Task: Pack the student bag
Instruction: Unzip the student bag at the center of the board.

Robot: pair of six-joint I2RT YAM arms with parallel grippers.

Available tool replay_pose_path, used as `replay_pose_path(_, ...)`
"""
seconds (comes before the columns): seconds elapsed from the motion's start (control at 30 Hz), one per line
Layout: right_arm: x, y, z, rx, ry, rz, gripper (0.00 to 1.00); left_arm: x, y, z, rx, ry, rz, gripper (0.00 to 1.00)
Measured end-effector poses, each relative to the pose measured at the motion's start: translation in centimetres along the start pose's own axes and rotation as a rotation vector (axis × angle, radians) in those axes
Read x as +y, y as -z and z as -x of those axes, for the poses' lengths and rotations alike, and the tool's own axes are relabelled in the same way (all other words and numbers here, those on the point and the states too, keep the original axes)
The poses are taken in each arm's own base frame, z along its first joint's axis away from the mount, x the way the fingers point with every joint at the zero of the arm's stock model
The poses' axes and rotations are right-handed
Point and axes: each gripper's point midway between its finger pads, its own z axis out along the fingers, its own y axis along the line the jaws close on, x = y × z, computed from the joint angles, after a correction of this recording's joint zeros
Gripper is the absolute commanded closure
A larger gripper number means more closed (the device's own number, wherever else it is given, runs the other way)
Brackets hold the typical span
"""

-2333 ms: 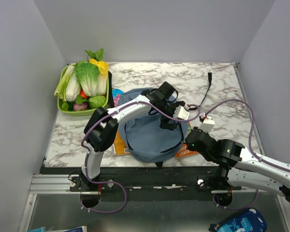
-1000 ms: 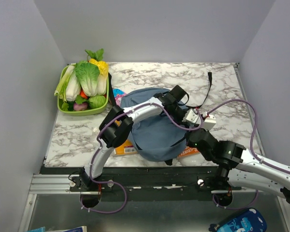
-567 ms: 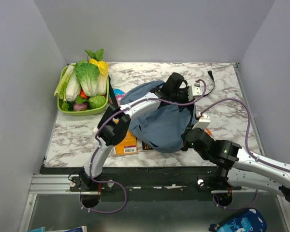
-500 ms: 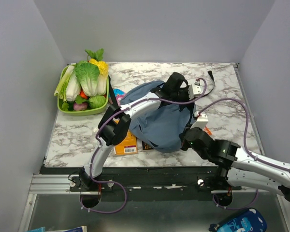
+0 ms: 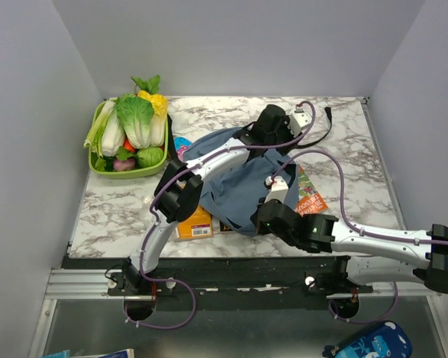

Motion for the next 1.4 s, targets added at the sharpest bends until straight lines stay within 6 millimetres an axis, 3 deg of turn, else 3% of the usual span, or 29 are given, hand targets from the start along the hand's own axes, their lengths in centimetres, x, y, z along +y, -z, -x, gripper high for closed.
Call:
replay_pose_path(0.03,0.2,0.1,-0.1,0.003,-0.011,0.004,0.99,0.6,0.1,0.1,-0.005,0.010,0.017,0.31)
replay_pose_path(0.07,0.3,0.3,-0.1,0.001,-0.022,0.007,0.99,1.1,0.2,0.2,-0.006,0.020,0.028,0.11)
replay_pose_path(0.1,0.2,0.5,0.0,-0.004,-0.038,0.005,0.99,1.6,0.4,0.1,-0.001,0.022,0.036,0.03)
replay_pose_path(0.13,0.1,0.7,0.2,-0.012,-0.051,0.000,0.99,2.1,0.7,0.0,0.008,0.026,0.043,0.01)
replay_pose_path(0.27,-0.8,2.0,1.6,-0.064,-0.111,-0.019,0.99,3.4,2.1,-0.7,0.061,0.039,0.054,0.02)
replay_pose_path(0.4,-1.4,2.8,2.7,-0.108,-0.151,-0.030,0.99,3.5,5.7,-1.0,0.108,0.046,0.020,0.13)
replay_pose_path(0.53,-2.0,2.7,2.2,-0.104,-0.156,-0.050,0.99,1.1,9.6,0.0,0.108,0.080,-0.092,0.18)
replay_pose_path(0.63,-2.4,2.5,1.7,-0.095,-0.152,-0.060,0.99,-1.4,11.0,0.5,0.098,0.114,-0.191,0.18)
replay_pose_path(0.87,-2.6,2.3,1.3,-0.089,-0.139,-0.068,0.99,-6.3,11.1,-3.1,0.232,0.206,-0.382,0.16)
replay_pose_path(1.03,-2.2,1.8,1.3,-0.079,-0.102,-0.078,0.99,-7.8,10.5,-5.8,0.341,0.215,-0.448,0.17)
replay_pose_path(1.1,-1.9,1.5,1.4,-0.077,-0.098,-0.080,0.99,-8.4,10.9,-6.7,0.377,0.210,-0.469,0.22)
replay_pose_path(1.17,-1.6,1.2,1.5,-0.076,-0.097,-0.081,0.99,-9.0,11.3,-7.3,0.400,0.193,-0.489,0.30)
replay_pose_path(1.27,-1.6,1.0,1.3,-0.069,-0.088,-0.088,0.99,-10.0,11.7,-7.9,0.423,0.172,-0.525,0.33)
replay_pose_path(1.4,-1.4,1.0,1.5,-0.071,-0.082,-0.085,0.99,-11.0,12.3,-8.2,0.431,0.161,-0.577,0.31)
